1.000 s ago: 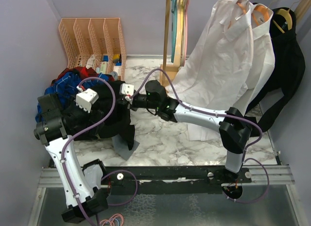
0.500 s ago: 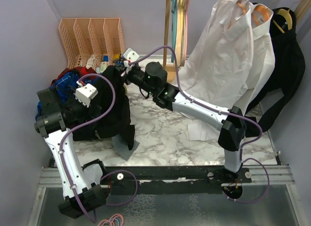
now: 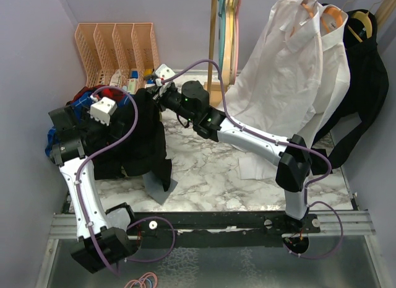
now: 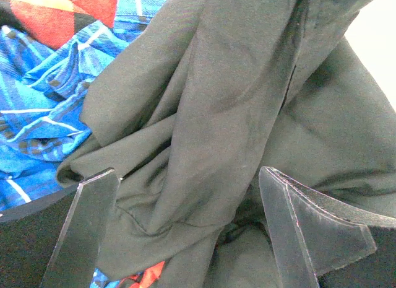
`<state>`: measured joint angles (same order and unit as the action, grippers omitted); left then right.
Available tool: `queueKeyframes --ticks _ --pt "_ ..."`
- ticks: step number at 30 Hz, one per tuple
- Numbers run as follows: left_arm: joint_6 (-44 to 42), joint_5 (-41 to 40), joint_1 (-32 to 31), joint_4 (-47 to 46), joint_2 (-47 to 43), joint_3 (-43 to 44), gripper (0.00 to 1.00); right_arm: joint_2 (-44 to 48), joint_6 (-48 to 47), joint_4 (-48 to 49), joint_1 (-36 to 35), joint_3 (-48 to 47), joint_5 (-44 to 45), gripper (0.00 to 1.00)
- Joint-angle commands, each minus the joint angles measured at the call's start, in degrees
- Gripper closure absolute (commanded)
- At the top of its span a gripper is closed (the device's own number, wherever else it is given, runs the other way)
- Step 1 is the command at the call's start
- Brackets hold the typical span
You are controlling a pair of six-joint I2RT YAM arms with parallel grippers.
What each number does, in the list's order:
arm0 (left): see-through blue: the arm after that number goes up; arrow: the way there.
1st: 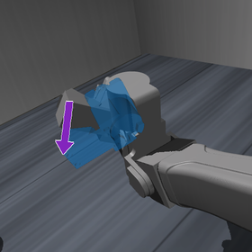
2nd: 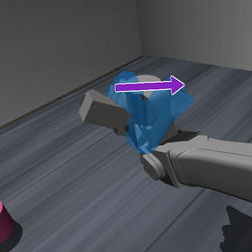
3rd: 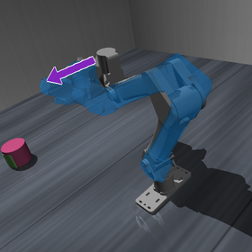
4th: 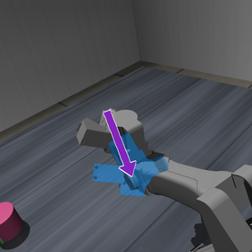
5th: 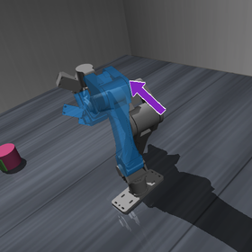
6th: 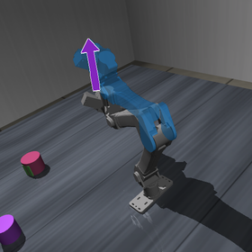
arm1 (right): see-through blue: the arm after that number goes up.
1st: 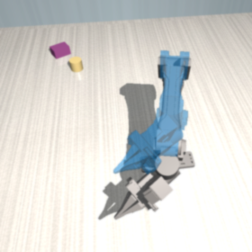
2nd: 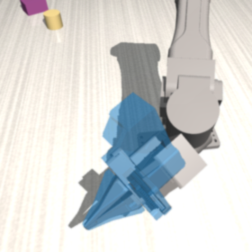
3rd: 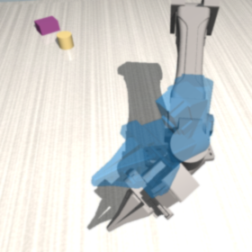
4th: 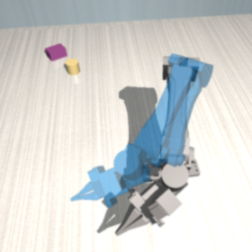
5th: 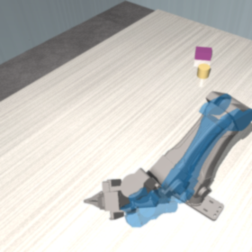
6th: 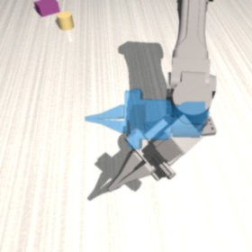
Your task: Place the shirt on the hanger
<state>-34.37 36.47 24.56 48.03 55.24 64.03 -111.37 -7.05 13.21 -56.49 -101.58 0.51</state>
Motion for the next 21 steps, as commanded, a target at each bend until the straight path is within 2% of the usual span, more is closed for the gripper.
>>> queueKeyframes --ticks 1,6,9,11,12,13,14,21 --pt "1.08 3.24 -1.17 -2.23 3.25 -0.51 0.01 1.27 1.14 -0.16 0.27 0.65 0.61 0.99" --pt "1.1 3.4 -4.1 -2.92 5.92 -1.86 0.01 2.13 1.59 0.21 0.33 1.76 0.7 0.99" --pt "2.38 1.01 -6.37 -5.18 6.7 -3.37 0.13 2.6 2.15 0.16 0.47 2.36 0.7 0.99" --pt "2.91 0.19 -8.01 -5.77 6.87 -3.89 0.36 3.22 2.7 0.3 0.5 3.0 0.49 0.99" --pt "3.29 -0.41 -8.85 -5.92 6.99 -3.87 0.54 3.63 2.92 0.49 0.5 3.45 0.27 0.99" --pt "3.94 -0.93 -9.86 -6.26 7.11 -3.72 0.82 4.03 3.12 0.74 0.5 3.91 0.13 0.99" --pt "4.97 -2.69 -10.68 -6.7 7.34 -3.33 0.99 4.58 3.36 0.95 0.51 4.34 0.03 0.99" --pt "8.02 -4.41 -11.15 -6.91 4.87 1.25 1.0 8.3 3.98 0.96 0.51 5.26 0.12 0.99"
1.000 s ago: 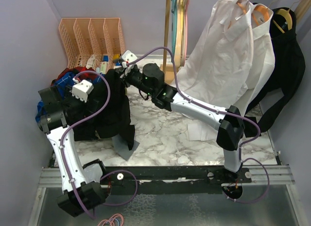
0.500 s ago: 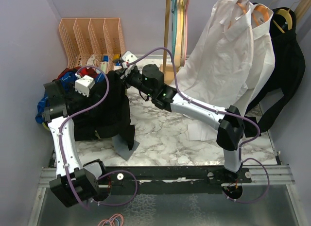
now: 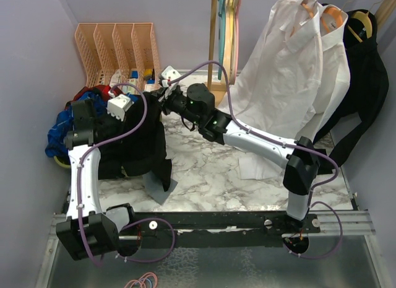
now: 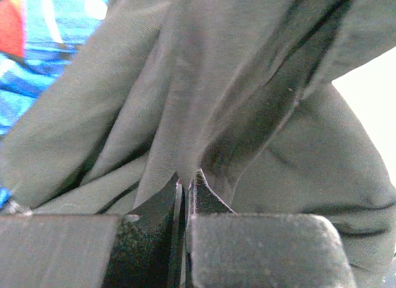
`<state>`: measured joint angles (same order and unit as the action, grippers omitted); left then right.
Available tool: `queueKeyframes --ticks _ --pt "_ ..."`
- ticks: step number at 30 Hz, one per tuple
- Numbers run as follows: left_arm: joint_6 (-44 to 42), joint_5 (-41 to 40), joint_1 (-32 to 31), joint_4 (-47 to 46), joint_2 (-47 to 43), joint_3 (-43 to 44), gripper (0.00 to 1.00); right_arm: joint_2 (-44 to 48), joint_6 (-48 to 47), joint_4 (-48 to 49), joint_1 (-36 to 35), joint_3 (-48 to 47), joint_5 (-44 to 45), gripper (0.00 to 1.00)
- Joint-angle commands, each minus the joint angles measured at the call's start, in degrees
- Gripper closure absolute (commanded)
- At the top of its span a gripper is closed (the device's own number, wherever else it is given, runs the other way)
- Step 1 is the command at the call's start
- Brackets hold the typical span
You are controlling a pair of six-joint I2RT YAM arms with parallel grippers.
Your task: Place the shirt on the hanger
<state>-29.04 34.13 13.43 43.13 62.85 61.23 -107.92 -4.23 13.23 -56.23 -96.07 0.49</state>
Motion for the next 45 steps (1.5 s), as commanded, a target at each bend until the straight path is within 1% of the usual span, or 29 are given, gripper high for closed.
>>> queueKeyframes --ticks 1,3,6,10,15,17,23,27,30,34,36,38,40,42,45 --pt "3.31 -2.7 -0.04 -2.41 -3.94 4.94 1.0 5.53 1.35 0.89 0.24 -0.48 0.01 0.99" --pt "4.57 -3.97 -0.07 -3.21 -5.96 7.25 1.0 7.04 1.52 0.68 0.27 -1.28 0.09 0.99" --pt "6.6 -5.47 -0.07 -2.94 -7.31 12.97 1.0 9.03 2.03 -0.13 0.24 -3.96 0.23 0.99" --pt "10.66 -5.84 -0.07 -3.82 -9.01 20.66 1.0 11.48 2.9 -0.83 0.27 -9.03 -2.0 0.99" --pt "11.9 0.36 -0.07 -1.19 -9.75 32.97 1.0 12.7 1.92 -1.39 0.24 -17.22 -6.27 0.99" --pt "12.63 2.51 -0.07 -1.79 -10.58 36.81 1.0 13.11 1.2 -1.84 0.24 -21.86 -7.33 0.99" --pt "18.93 5.02 0.02 -8.53 -12.14 41.87 1.0 14.69 -0.03 -1.64 0.27 -30.16 -10.37 0.99" --pt "24.26 9.27 0.25 -8.83 -8.75 48.41 1.0 14.83 -0.37 -3.64 0.24 -35.68 -11.54 0.99" --pt "29.78 13.09 1.3 -10.83 -5.41 53.21 1.0 14.52 -1.58 -4.01 0.31 -38.75 -11.14 0.99" --pt "36.77 17.5 5.76 -14.14 0.64 57.55 1.0 13.79 -4.34 -2.59 0.25 -41.26 -9.66 0.99" --pt "40.45 19.94 7.36 -14.34 4.22 59.28 1.0 14.5 -4.6 -2.01 0.25 -39.72 -7.99 0.99" --pt "41.81 21.9 7.48 -13.41 6.53 58.39 1.0 18.39 -3.73 -1.35 0.25 -33.24 -6.41 0.99" --pt "40.42 22.88 7.49 -12.5 6.5 54.13 1.0 24.07 -1.75 1.87 0.24 -20.29 -4.81 0.99" --pt "37.47 22.91 7.53 -10.95 4.9 47.97 1.0 29.72 1.12 5.24 0.31 -6.85 -3.04 0.99" --pt "32.83 24.38 7.17 -7.48 1.59 37.19 1.0 36.83 9.09 4.83 0.2 9.14 0.82 0.99"
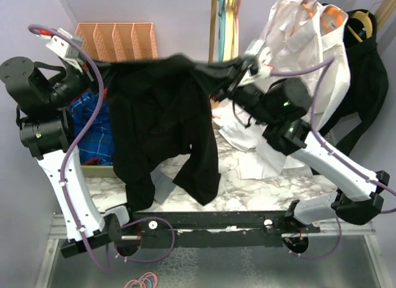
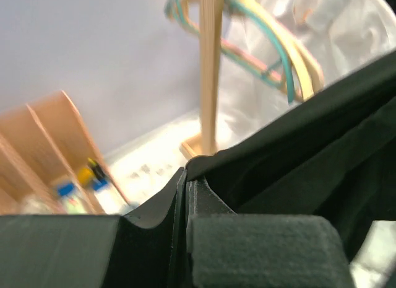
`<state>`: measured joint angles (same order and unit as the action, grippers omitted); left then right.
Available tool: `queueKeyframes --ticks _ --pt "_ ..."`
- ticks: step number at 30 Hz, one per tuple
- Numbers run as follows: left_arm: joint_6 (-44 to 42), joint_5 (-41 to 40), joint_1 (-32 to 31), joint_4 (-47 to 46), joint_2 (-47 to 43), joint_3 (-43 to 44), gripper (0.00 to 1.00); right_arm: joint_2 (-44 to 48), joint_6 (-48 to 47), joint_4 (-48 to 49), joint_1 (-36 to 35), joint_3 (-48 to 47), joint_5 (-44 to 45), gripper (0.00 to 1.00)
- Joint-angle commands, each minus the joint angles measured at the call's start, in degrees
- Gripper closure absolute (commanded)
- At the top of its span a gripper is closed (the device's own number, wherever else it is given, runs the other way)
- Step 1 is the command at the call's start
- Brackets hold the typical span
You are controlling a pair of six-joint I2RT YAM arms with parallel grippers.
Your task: Place the shirt on the hanger
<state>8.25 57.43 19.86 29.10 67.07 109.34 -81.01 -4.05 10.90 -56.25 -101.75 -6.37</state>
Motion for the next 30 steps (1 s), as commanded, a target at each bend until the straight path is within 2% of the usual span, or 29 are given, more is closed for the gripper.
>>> queueKeyframes --ticks 1,4,7,12,19,22,24,26,27,28,29,30 --pt "-6.05 1.81 0.14 7.83 -3.82 -14.98 1.0 11.96 11.39 6.03 0.25 19.89 7.92 0.99" --pt "-14.79 -0.94 -5.59 15.54 -7.07 -24.7 1.0 17.62 18.35 3.32 0.18 35.31 6.23 0.99" --pt "-23.87 -9.95 -15.49 22.8 -7.33 -30.39 1.0 22.55 24.71 0.3 0.22 45.49 6.95 0.99" --pt "-24.8 -19.65 -25.66 22.33 -5.29 -38.78 1.0 27.39 33.66 -2.71 0.24 56.87 8.24 0.99" --pt "-26.33 -18.46 -27.72 23.33 -1.66 -35.5 1.0 26.27 31.17 -4.16 0.18 59.3 10.7 0.99" --pt "-27.44 -23.29 -27.94 22.69 -1.59 -34.64 1.0 22.31 26.59 -2.14 0.21 59.37 6.75 0.96" --pt "-27.21 -30.88 -27.94 20.48 -2.44 -34.93 1.0 18.64 23.01 0.9 0.22 59.26 3.74 0.87" --pt "-26.7 -36.87 -27.94 19.21 -3.1 -34.67 1.0 15.29 19.76 3.22 0.25 58.34 2.55 0.72" --pt "-26.52 -38.61 -27.94 19.16 -3.31 -34.23 1.0 14.05 18.15 3.9 0.22 57.36 2.59 0.57" --pt "-26.54 -39.47 -27.94 19.43 -3.34 -33.74 1.0 13.17 16.77 4.7 0.22 56.95 2.9 0.31" --pt "-26.99 -39.9 -27.94 19.76 -3.46 -33.48 1.0 12.75 15.2 6.54 0.32 57.03 2.86 0.15" --pt "-27.05 -40.24 -27.94 19.93 -3.62 -33.4 1.0 12.61 13.59 8.66 0.34 57.49 2.21 0.07"
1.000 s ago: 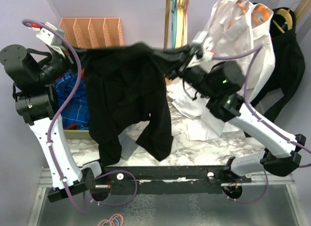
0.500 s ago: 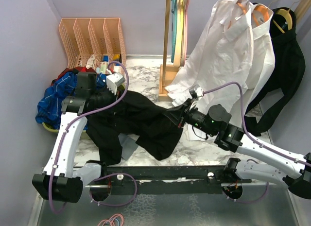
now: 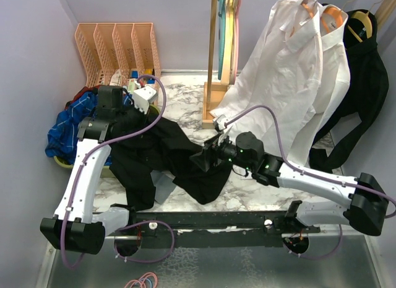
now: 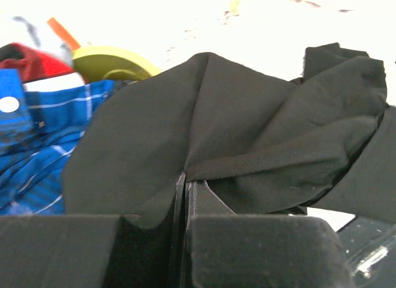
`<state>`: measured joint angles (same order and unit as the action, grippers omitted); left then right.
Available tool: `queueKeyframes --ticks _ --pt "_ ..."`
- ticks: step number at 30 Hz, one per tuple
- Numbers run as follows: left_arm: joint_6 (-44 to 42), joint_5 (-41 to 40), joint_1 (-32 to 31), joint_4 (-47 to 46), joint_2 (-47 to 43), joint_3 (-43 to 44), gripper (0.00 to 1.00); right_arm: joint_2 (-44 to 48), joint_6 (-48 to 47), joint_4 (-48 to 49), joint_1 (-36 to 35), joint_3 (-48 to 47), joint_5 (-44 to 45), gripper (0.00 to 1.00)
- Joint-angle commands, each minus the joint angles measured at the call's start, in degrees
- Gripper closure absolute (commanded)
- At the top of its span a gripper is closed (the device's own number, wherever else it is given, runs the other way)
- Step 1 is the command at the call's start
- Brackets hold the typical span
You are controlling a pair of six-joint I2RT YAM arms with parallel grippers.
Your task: Place the shirt on the hanger
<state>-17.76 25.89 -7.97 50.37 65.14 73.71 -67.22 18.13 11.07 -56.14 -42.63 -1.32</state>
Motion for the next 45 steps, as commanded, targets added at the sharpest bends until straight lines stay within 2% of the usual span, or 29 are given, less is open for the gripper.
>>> queueKeyframes --ticks 1,4,7,9,13,16,19,22,27,29,32,36,40,43,45 --pt "-1.19 -8.96 -0.12 -1.24 -1.83 2.07 1.0 -1.05 -10.71 11.36 0.47 -1.16 -3.71 0.02" --pt "-1.79 -8.81 -0.12 -0.44 -2.45 1.52 1.0 0.53 -11.58 18.19 4.88 1.88 -10.7 0.01" --pt "-2.75 -8.33 -0.12 0.28 -3.33 0.76 1.0 3.49 -11.41 31.01 11.74 10.22 -17.48 0.01" --pt "-3.1 -8.2 -0.12 0.74 -3.58 0.57 1.0 3.7 -14.2 34.48 14.86 13.36 -21.49 0.0" --pt "-3.09 -8.63 -0.12 1.26 -3.47 0.99 1.0 0.8 -25.35 32.76 15.09 15.92 -31.3 0.04" --pt "-3.12 -8.68 -0.12 1.53 -3.4 1.41 1.0 -1.65 -28.97 34.15 15.09 17.94 -36.38 0.07" --pt "-3.1 -9.07 -0.12 1.24 -3.44 1.14 1.0 -4.38 -32.45 28.97 15.09 16.27 -40.2 0.13" --pt "-2.89 -9.0 -0.12 0.73 -3.68 0.38 1.0 -5.81 -34.69 23.67 15.07 14.49 -41.03 0.24" --pt "-2.61 -7.83 -0.12 0.43 -4.31 -0.49 1.0 -7.9 -36.06 26.66 15.01 14.6 -34.79 0.28" --pt "-2.64 -7.6 -0.12 0.59 -4.28 -0.54 1.0 -9.44 -37.18 25.71 15.01 13.25 -33.05 0.33" --pt "-2.52 -7.26 -0.12 0.56 -4.13 -0.22 1.0 -11.16 -37.69 24.63 15.01 12.32 -33.05 0.4" --pt "-2.18 -6.57 -0.14 0.61 -3.61 0.41 1.0 -11.77 -37.43 25.01 15.01 13.06 -34.23 0.42" --pt "-1.91 -5.93 -0.13 0.78 -3.12 1.13 1.0 -12.99 -36.52 22.77 15.01 11.47 -34.32 0.6" --pt "-2.61 -5.8 -0.12 1.91 -2.84 2.22 1.0 -13.96 -36.68 19.89 14.73 10.04 -37.44 0.79" --pt "-3.52 -5.56 -0.12 3.21 -2.82 3.42 1.0 -13.33 -35.85 20.33 13.9 10.55 -35.61 0.9"
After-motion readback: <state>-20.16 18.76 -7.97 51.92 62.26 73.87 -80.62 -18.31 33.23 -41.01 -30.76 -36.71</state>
